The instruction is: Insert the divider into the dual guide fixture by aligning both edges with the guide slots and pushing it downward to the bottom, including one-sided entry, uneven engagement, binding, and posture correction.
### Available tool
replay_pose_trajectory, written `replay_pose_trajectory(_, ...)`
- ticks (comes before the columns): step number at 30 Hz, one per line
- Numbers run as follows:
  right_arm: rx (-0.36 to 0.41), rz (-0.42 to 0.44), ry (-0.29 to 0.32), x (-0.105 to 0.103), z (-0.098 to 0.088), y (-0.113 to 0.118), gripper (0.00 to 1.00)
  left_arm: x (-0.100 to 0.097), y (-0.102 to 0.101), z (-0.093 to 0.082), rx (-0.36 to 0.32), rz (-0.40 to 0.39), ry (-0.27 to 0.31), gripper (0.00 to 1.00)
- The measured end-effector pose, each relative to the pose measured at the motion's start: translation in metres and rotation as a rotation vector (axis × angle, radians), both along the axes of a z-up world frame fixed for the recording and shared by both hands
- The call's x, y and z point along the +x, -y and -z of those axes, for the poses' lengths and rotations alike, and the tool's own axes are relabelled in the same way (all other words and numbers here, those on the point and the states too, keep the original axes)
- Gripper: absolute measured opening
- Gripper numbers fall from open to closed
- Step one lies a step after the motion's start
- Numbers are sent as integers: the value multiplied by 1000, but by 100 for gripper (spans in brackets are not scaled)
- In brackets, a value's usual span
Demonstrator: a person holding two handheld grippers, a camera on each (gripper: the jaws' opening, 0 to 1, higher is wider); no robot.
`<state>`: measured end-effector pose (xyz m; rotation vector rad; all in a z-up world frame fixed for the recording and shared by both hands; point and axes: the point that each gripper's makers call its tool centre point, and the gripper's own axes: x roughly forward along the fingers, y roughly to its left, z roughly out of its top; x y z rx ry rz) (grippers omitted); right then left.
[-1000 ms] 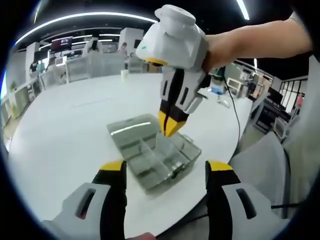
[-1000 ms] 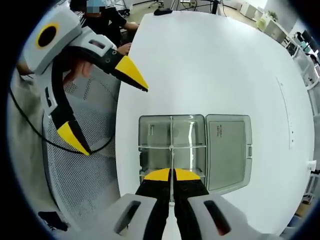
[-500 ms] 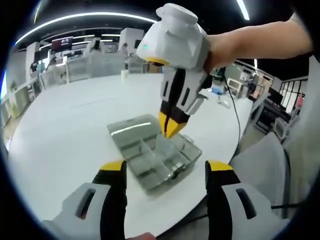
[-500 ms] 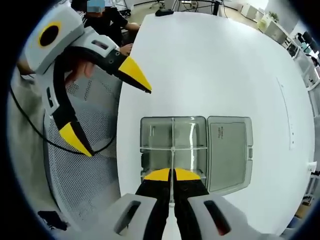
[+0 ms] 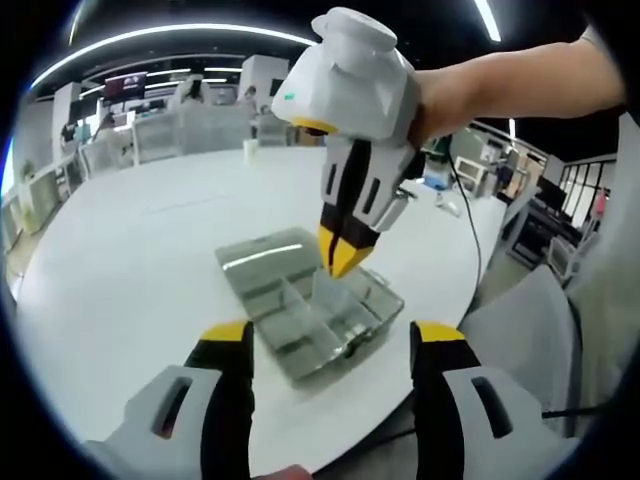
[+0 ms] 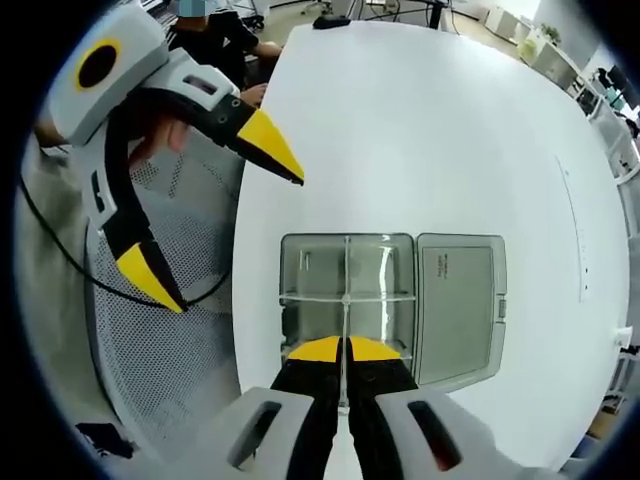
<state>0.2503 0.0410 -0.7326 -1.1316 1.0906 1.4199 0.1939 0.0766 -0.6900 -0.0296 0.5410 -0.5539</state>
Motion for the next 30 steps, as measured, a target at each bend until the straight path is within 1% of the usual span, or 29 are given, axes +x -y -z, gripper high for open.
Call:
replay_pose_trajectory(5, -2, 24, -5, 0, 0, 0, 0, 1, -1, 0, 0, 0, 1, 61)
replay_pose_trajectory(8, -2, 17, -4, -1, 0, 1, 0, 2, -2, 1, 0, 0, 2, 61)
replay_pose_trajectory(9, -8, 36, -12, -3, -1, 1, 0, 3, -2, 1, 0, 0, 2, 61)
replay_pose_trajectory(12, -6, 17, -4, -3, -2, 0, 0, 3, -2, 1, 0, 1, 3, 61)
replay_pose_trajectory(14, -6, 29, -11, -4, -1, 0, 0, 3, -2, 1, 0, 1, 4, 61)
replay_pose_trajectory(18, -3, 15, -4, -3, 1, 0, 0, 3, -2, 0, -1, 1, 5, 61)
replay_pose_trajectory(24, -1, 31, -5, -3, 1, 0, 0, 3, -2, 0, 1, 2, 6, 61)
replay_pose_trajectory(26, 9, 34, -9, -3, 0, -1, 0, 3, -3, 1, -1, 0, 6, 61)
replay_pose_trajectory(27, 22, 52, -19, -2, -1, -2, 0, 3, -3, 1, -1, -1, 6, 61)
replay_pose_trajectory(30, 23, 31, -9, -2, 0, 0, 0, 2, -2, 0, -1, 1, 6, 61)
